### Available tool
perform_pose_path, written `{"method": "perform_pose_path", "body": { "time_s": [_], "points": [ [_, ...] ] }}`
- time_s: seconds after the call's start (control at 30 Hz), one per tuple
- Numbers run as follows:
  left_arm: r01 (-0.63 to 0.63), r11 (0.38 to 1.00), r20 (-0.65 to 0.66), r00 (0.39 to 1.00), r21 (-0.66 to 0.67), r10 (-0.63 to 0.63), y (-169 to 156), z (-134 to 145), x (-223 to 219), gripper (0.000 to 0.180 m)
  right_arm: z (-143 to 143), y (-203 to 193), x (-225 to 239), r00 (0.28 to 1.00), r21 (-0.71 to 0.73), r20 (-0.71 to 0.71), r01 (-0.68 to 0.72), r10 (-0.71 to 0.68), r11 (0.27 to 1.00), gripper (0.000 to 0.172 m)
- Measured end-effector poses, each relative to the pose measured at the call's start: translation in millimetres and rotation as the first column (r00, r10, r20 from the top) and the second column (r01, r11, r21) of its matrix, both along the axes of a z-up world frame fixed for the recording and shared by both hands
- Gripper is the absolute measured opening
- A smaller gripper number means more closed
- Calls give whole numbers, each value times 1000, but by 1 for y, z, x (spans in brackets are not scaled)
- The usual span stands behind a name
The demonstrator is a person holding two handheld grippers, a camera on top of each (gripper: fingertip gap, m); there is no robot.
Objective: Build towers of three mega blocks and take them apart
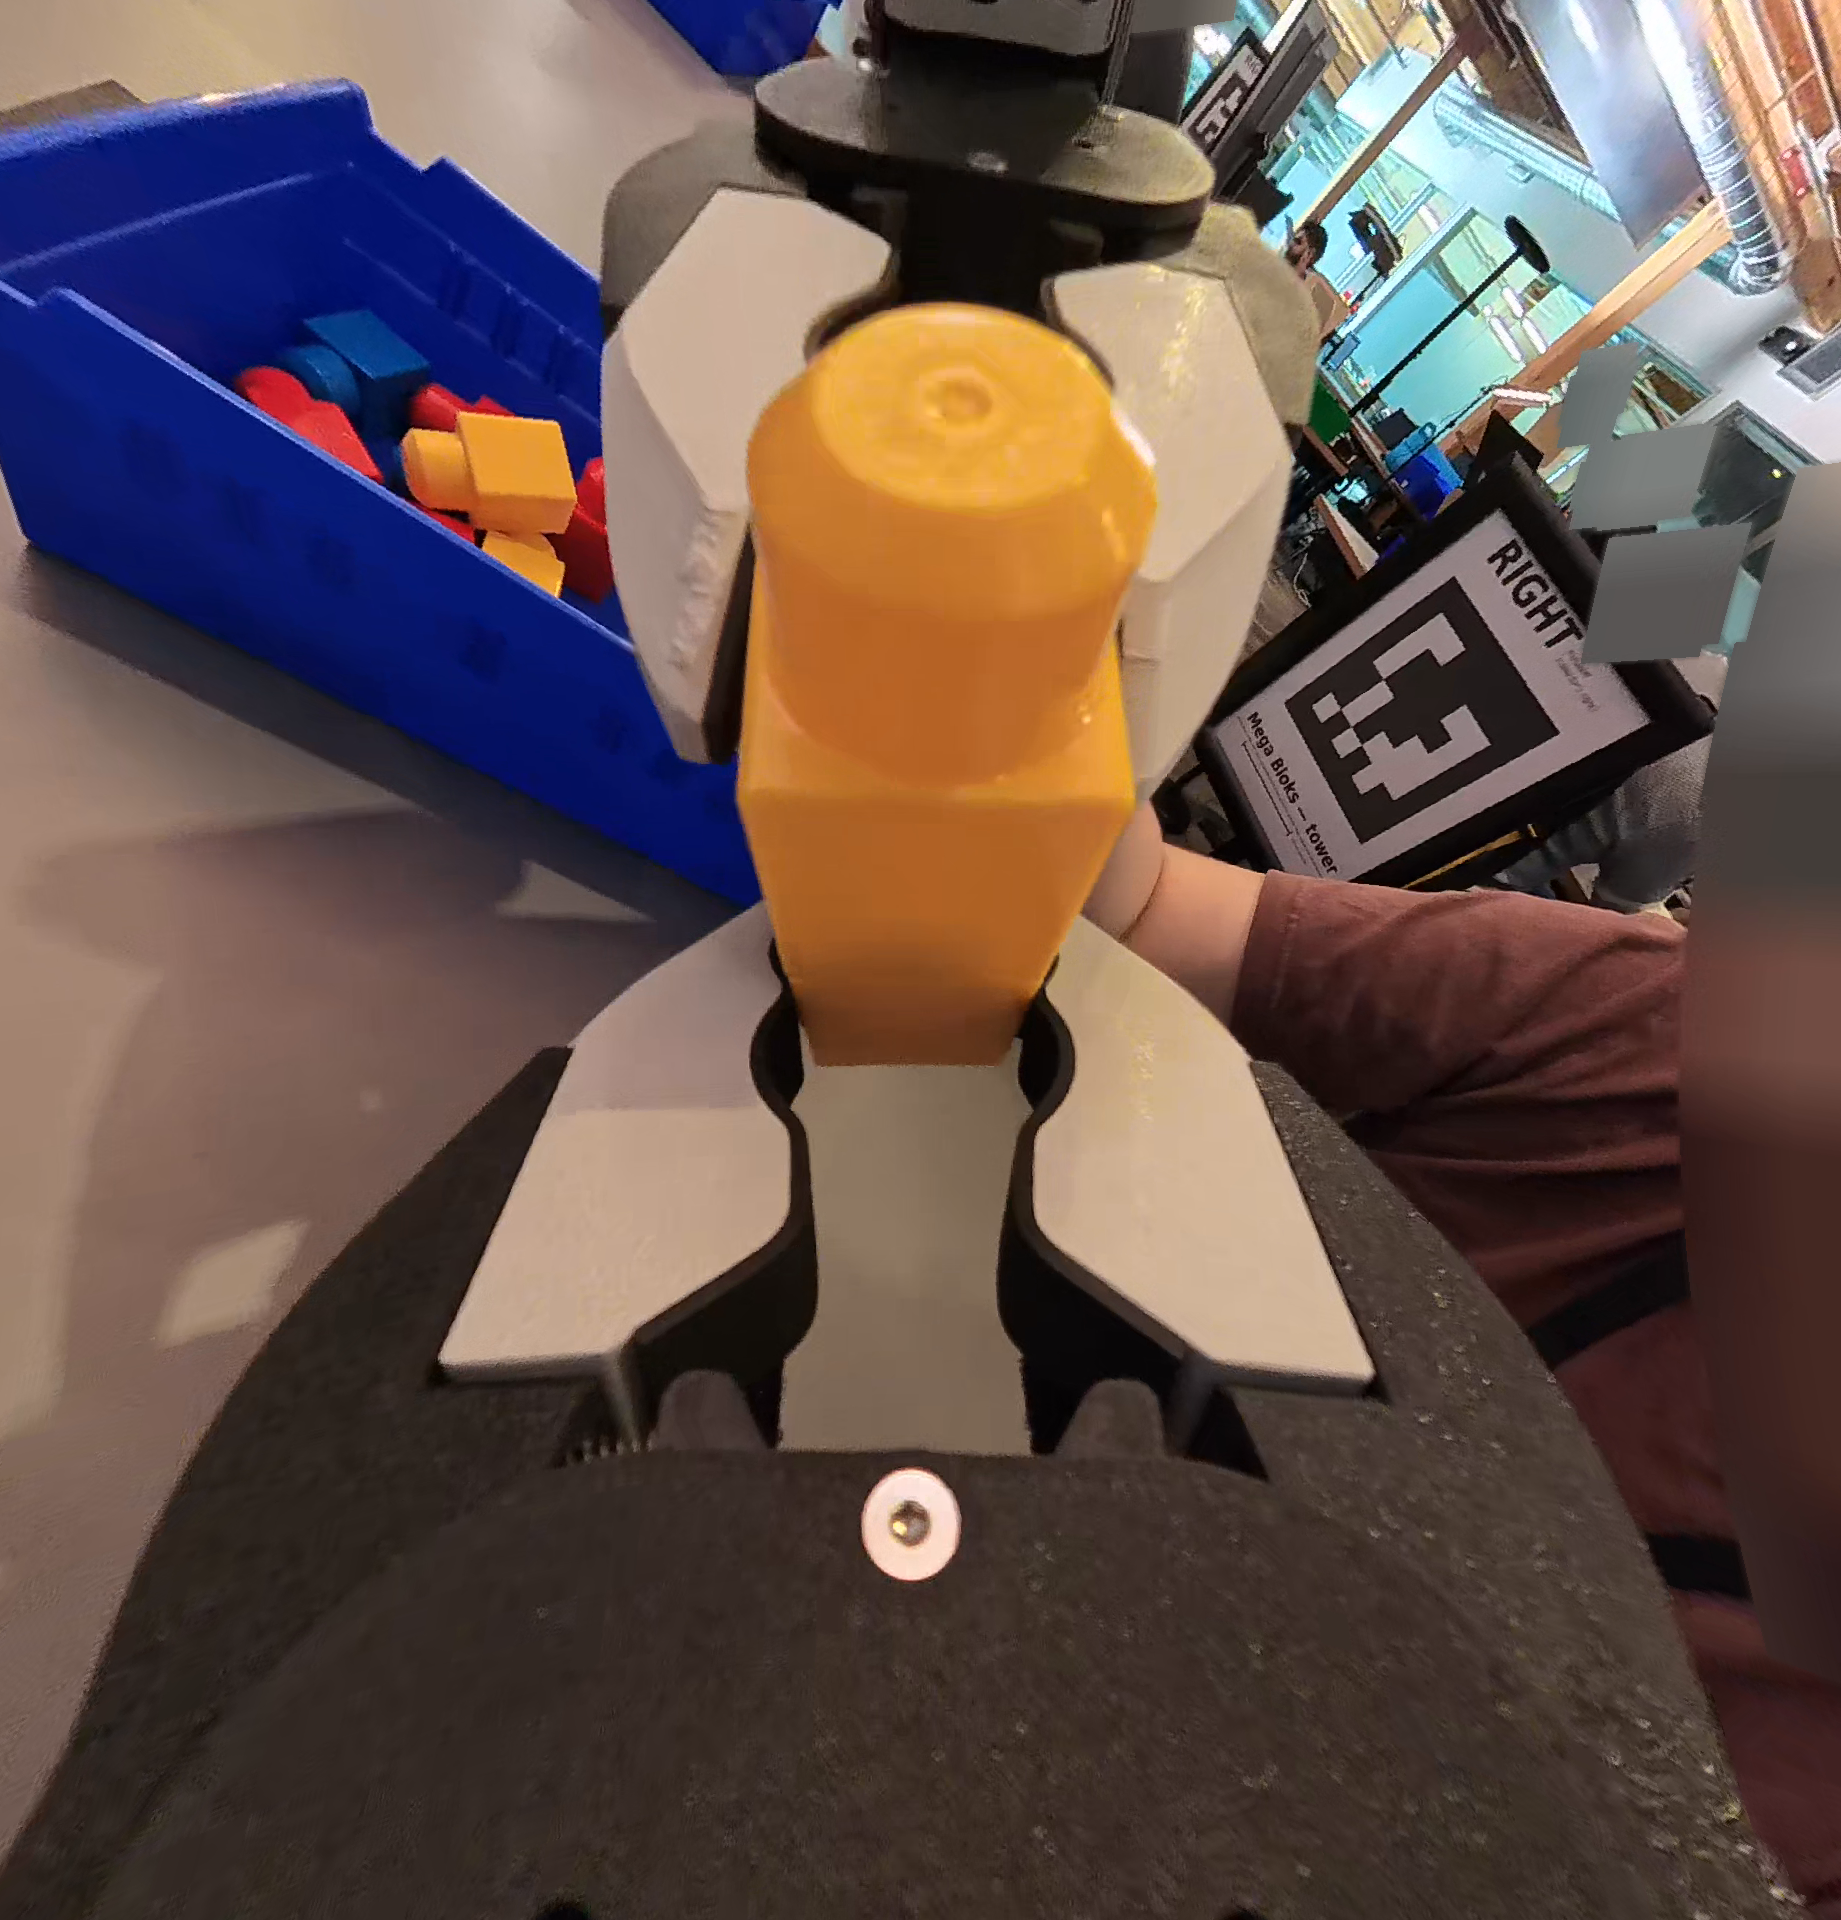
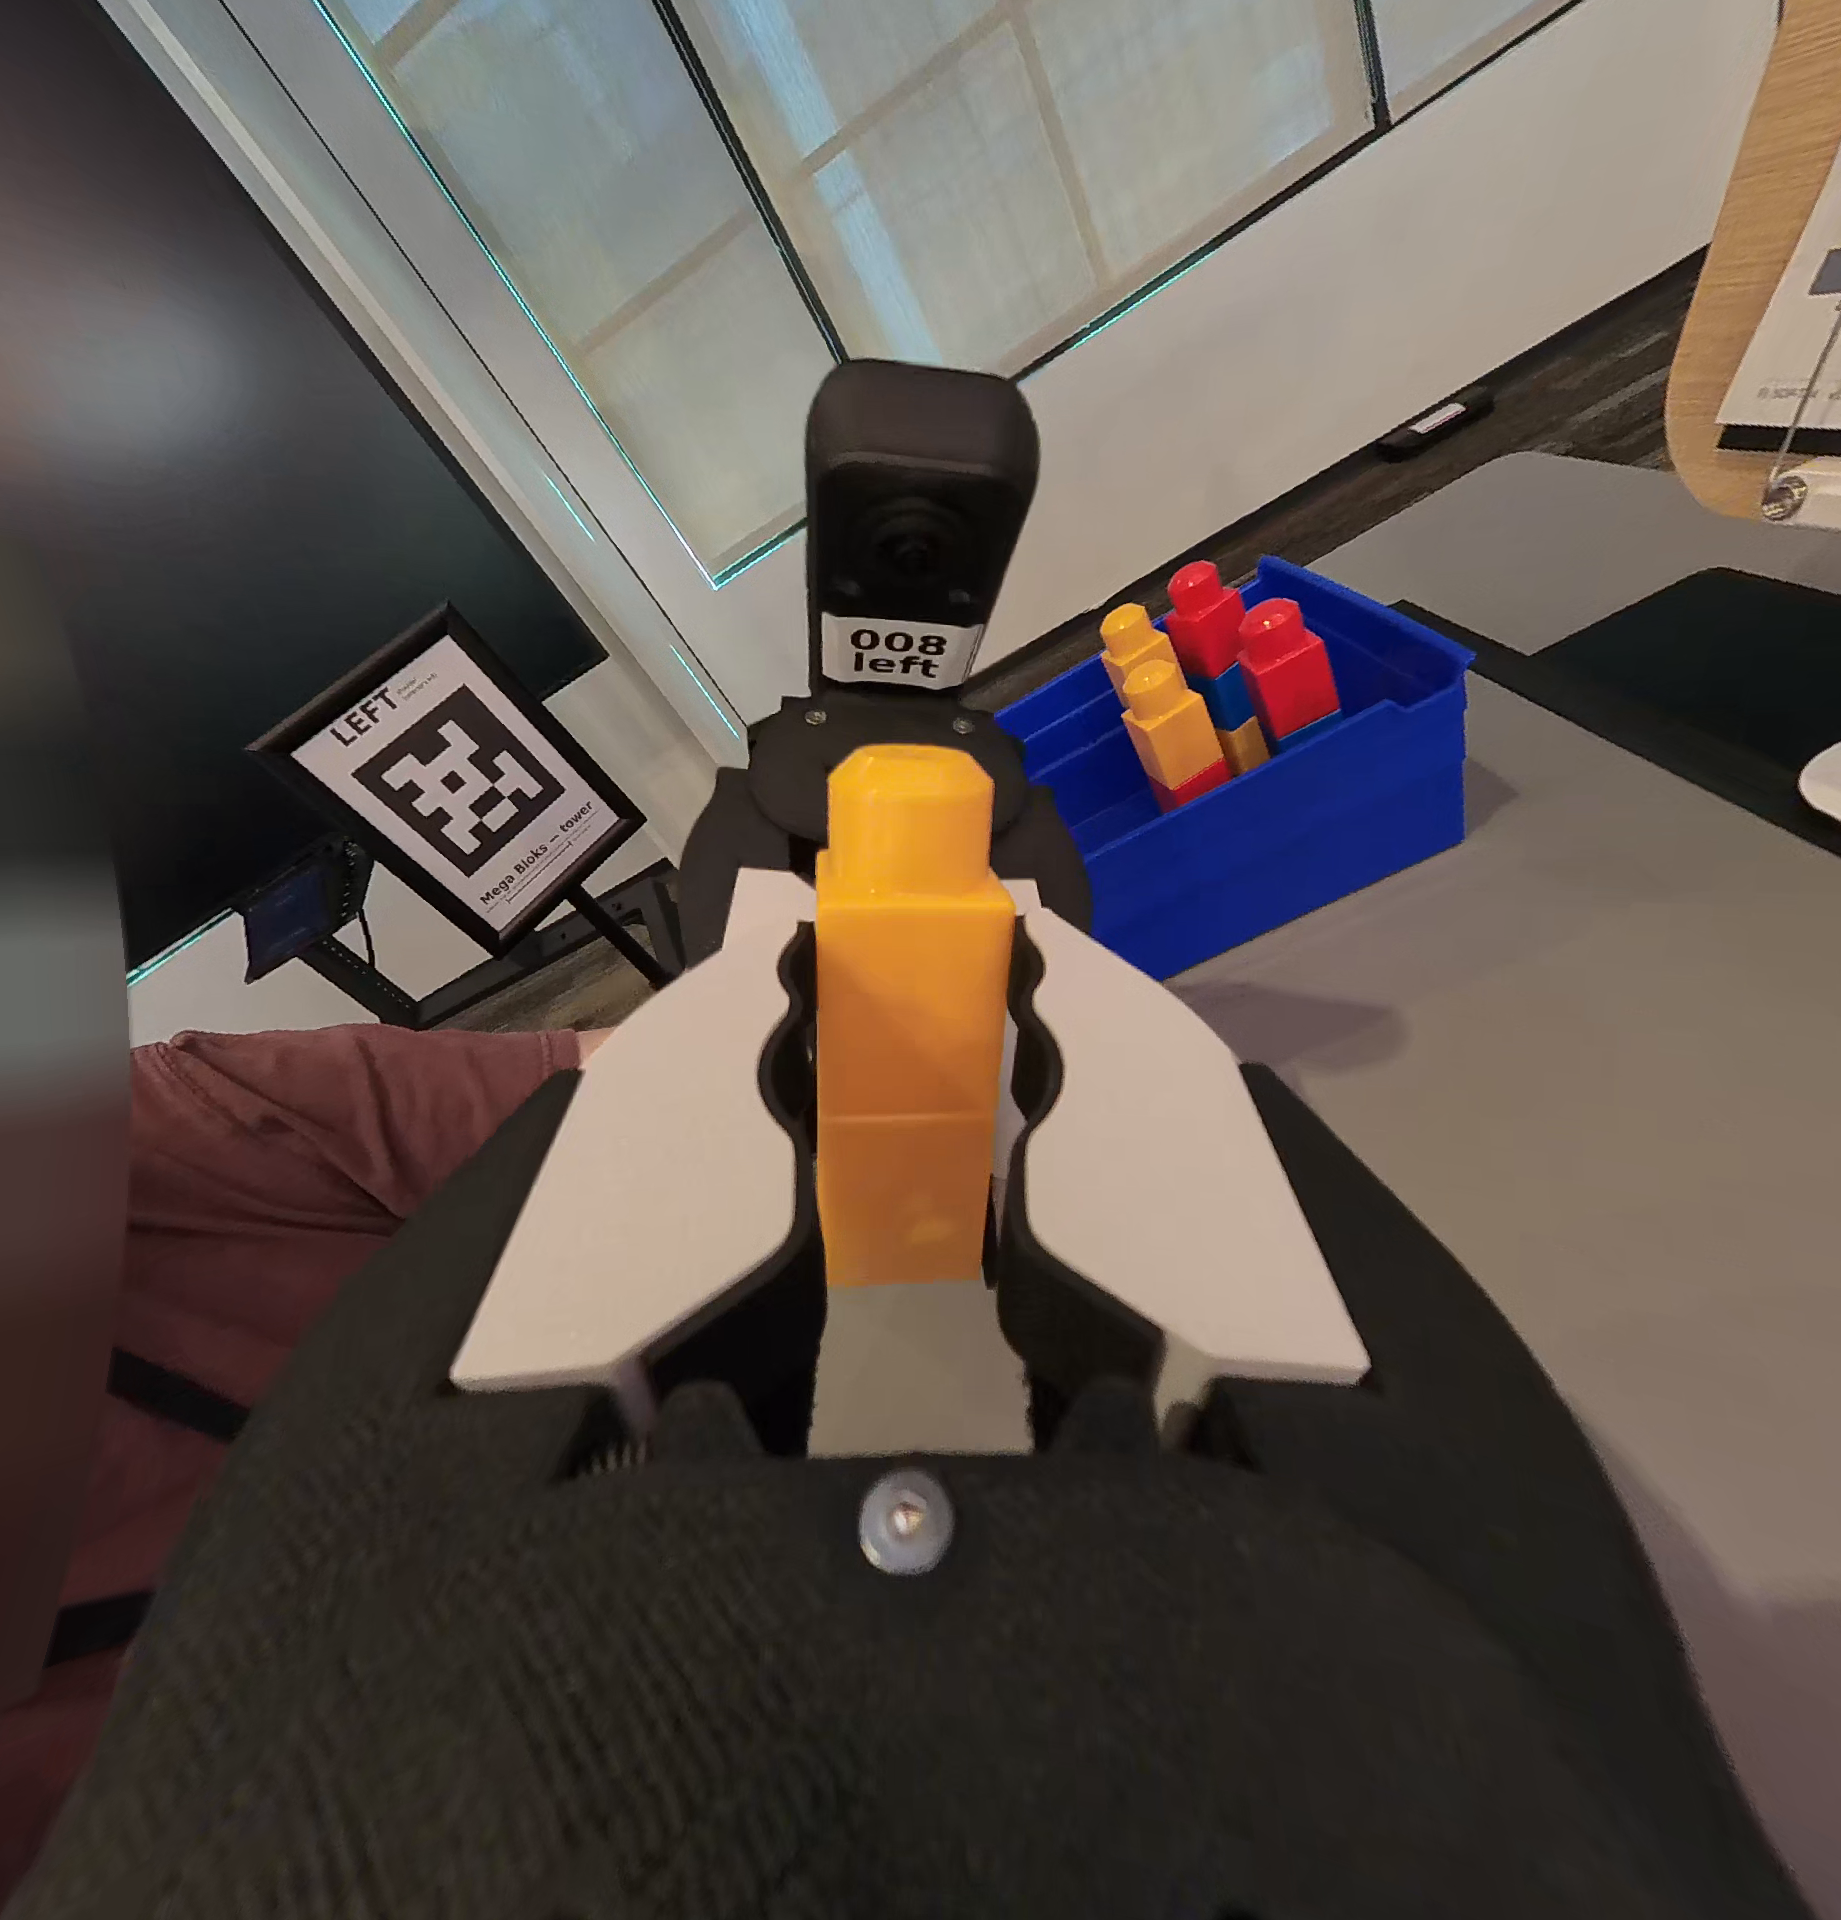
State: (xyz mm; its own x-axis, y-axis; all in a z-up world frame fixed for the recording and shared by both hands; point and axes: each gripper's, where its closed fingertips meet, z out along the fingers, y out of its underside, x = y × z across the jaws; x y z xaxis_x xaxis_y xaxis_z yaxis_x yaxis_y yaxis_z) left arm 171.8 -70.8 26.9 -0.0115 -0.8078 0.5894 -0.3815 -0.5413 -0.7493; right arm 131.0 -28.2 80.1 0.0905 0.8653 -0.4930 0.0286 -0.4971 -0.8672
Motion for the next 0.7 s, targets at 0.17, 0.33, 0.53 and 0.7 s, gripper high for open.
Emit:
{"method": "perform_pose_path", "body": {
  "time_s": [0.17, 0.33, 0.53, 0.7],
  "points": [
    [74, 997, -106, 992, 14, -72, -15, -23, 9, 40, 20, 25, 39, 984, -16, -102, 144, -145, 989, 36],
    [76, 996, -100, 992, 42, -71, -15, -20, 10, 40, 2, 62, 132, 877, 111, 152, 443, -455, 890, 36],
    [61, 995, -45, 997, 74, -58, -12, -3, 2, 40, -100, 79, 299, 466, 126, 621, 734, -630, 667, 36],
    [18, 998, -1, 1000, 62, -17, -4, 7, -3, 40, -109, 102, 331, 311, 364, 617, 702, -723, 612, 64]
  ]
}}
